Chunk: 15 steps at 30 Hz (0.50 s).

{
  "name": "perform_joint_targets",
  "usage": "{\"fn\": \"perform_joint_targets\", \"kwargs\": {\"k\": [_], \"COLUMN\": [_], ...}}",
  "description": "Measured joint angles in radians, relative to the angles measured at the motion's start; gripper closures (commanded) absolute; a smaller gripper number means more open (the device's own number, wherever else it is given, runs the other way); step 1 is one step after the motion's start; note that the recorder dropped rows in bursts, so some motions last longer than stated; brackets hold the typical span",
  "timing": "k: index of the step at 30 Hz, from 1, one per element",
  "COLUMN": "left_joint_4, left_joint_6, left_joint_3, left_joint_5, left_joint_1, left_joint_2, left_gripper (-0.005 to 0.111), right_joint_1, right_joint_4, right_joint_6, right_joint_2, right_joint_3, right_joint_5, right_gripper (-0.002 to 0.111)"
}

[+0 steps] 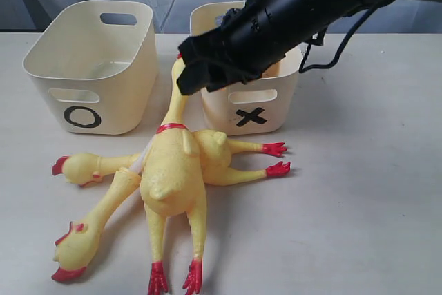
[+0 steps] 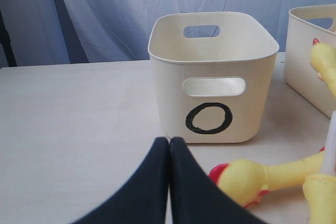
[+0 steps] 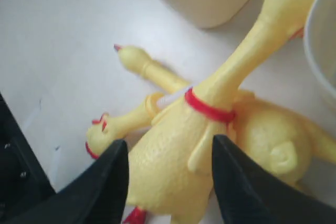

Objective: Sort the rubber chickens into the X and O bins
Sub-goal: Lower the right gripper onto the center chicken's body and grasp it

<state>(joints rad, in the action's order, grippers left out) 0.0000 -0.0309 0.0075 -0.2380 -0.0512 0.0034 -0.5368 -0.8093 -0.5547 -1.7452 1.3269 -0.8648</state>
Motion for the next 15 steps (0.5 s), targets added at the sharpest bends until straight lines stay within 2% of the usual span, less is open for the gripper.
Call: {"fn": "perform_joint_targets", "kwargs": {"k": [10, 14, 15], "left_joint_4": [0.0, 0.0, 0.0], "left_joint_6": [0.0, 0.0, 0.0], "left_joint_3": [0.0, 0.0, 0.0], "left_joint_5": [0.0, 0.0, 0.0], "left_joint_1": [0.0, 0.0, 0.0], "left_joint_2": [0.0, 0.0, 0.0], "left_gripper": [0.107, 0.107, 0.107], "right_joint_1": [-0.138, -0.191, -0.203], "right_joint_4": [0.071, 0.166, 0.204], "right_joint_6": [0.056, 0.116, 0.141], "right_joint_2": [-0.067, -0.109, -0.12], "right_joint_3": [-0.022, -0.022, -0.022], "right_joint_5": [-0.016, 0.044, 0.063], "right_gripper": [0.06, 0.06, 0.056]}}
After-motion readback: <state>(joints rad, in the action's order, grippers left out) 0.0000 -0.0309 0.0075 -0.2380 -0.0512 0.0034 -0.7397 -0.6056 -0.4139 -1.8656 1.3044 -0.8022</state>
